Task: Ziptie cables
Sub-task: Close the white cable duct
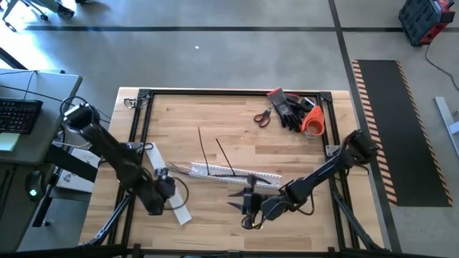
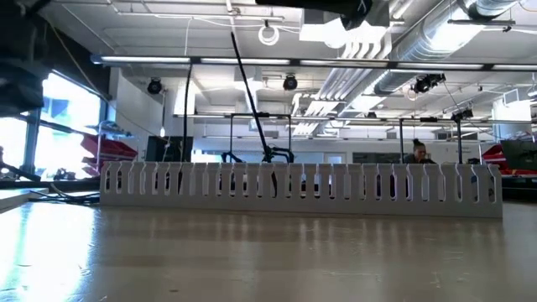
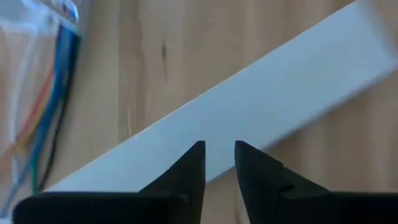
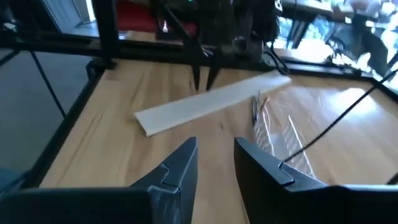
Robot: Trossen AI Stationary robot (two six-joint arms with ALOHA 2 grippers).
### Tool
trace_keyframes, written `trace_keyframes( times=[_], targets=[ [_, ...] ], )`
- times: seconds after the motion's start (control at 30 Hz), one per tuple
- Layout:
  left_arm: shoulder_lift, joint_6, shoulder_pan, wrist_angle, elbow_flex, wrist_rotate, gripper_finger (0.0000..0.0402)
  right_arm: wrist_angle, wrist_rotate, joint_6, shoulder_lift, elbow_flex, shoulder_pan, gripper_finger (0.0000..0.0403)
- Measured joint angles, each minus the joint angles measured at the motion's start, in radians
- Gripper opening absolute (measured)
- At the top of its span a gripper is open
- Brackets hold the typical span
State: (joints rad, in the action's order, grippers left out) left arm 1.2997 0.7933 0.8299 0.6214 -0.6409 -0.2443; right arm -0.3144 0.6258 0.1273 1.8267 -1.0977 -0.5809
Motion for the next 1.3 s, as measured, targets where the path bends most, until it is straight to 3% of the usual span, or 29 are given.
trace_keyframes(
  times=[0.1, 0.23, 0.47, 0.57, 0.63, 0.77, 0.87, 0.97, 1.1, 1.3],
  targets=[
    [0.135, 0.035, 0.000, -0.094, 0.000, -0.006, 0.0055, -0.046, -0.003, -0.046, 0.000, 0.000, -0.005, 0.0090],
    [0.275, -0.004, -0.004, -0.394, -0.007, -0.049, 0.0044, -0.094, 0.030, -0.123, 0.000, 0.000, -0.038, 0.0090],
    [0.426, -0.239, -0.133, -0.994, 0.005, -0.303, 0.0038, -0.119, 0.179, -0.171, -0.001, 0.000, -0.101, 0.0090],
    [0.442, -0.414, -0.219, -1.311, -0.002, -0.264, 0.0038, -0.105, 0.177, -0.095, -0.001, 0.000, -0.103, 0.0090],
    [0.431, -0.493, -0.257, -1.374, -0.011, -0.187, 0.0038, -0.076, 0.118, -0.012, -0.001, 0.000, -0.091, 0.0090],
    [0.325, -0.508, -0.253, -1.200, -0.045, -0.136, 0.0038, -0.054, -0.003, 0.091, 0.037, 0.000, -0.039, 0.0096],
    [0.221, -0.425, -0.196, -0.884, -0.071, -0.226, 0.0037, -0.131, -0.066, 0.093, 0.112, 0.000, 0.013, 0.0120],
    [0.128, -0.274, -0.115, -0.598, -0.095, -0.356, 0.0032, -0.247, -0.126, 0.076, 0.203, 0.000, 0.069, 0.0156],
    [0.050, -0.017, -0.034, -0.322, -0.091, -0.424, 0.0022, -0.274, -0.188, 0.124, 0.291, 0.000, 0.143, 0.0191],
    [0.061, 0.284, 0.013, -0.038, -0.090, -0.500, 0.0010, -0.149, -0.267, 0.258, 0.332, -0.001, 0.215, 0.0168]
  ],
)
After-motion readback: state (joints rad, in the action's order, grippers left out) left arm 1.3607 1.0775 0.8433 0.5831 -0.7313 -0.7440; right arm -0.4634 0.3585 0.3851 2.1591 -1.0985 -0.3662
